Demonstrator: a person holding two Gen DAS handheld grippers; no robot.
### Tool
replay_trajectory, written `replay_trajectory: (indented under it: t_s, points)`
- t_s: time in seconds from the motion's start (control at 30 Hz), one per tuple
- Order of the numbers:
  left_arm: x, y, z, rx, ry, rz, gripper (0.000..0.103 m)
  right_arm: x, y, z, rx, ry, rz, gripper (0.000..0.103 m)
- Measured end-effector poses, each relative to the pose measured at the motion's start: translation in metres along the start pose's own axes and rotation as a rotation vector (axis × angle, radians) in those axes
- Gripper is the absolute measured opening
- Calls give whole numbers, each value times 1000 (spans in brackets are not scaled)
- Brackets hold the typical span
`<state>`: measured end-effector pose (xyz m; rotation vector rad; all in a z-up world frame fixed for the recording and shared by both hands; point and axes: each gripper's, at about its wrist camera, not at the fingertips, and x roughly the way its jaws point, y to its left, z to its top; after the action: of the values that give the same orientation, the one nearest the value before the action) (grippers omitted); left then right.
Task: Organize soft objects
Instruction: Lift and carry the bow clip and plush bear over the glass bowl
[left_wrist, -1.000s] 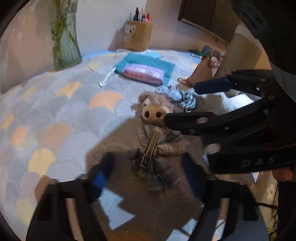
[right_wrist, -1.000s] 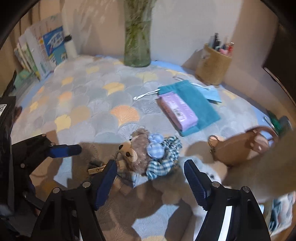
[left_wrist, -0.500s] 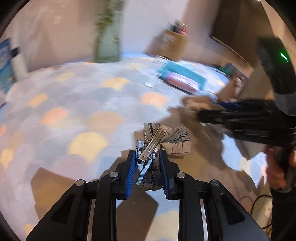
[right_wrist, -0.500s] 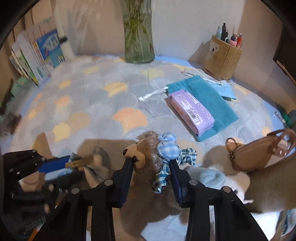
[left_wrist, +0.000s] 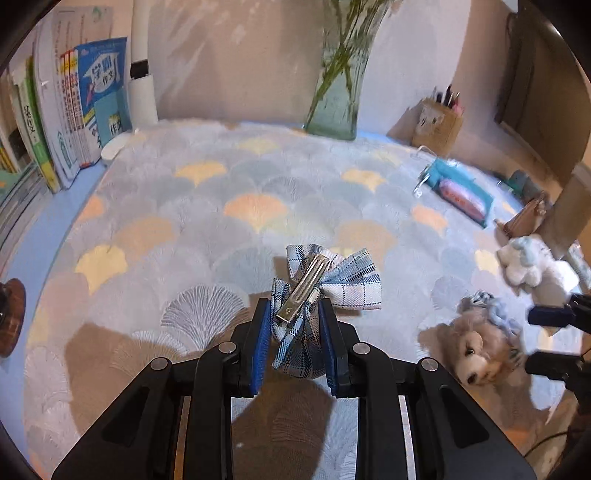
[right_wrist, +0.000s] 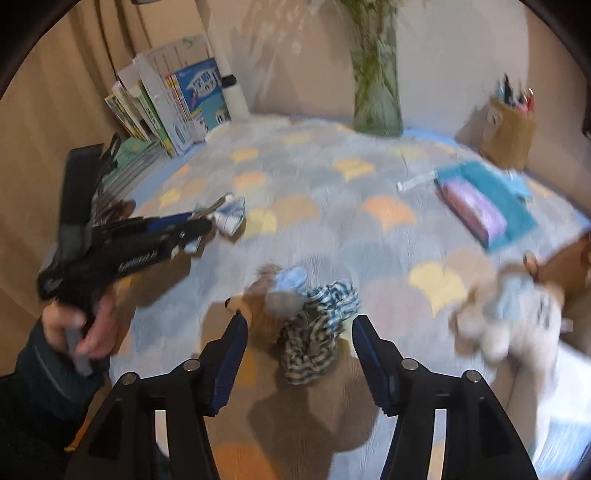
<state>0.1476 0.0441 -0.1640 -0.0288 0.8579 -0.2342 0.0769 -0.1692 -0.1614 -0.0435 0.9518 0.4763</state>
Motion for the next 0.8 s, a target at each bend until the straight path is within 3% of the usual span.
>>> replay_trajectory:
  t_s: [0.17,0.23,0.47,0.8]
  points:
    - [-5,-10,-3,36,-26,-2,22,9,-6,-13,90,53,45,61]
    - [-6,-10,-3,40,-31,-6,22,25,-1,-13,136,71,96,74]
    - [-7,-4,-2,13,-38,-45,22,53,11,1,214,21,55,76]
    - [-6,-8,-3,30,-35,-34,23,60,6,17,342,-51,19,80]
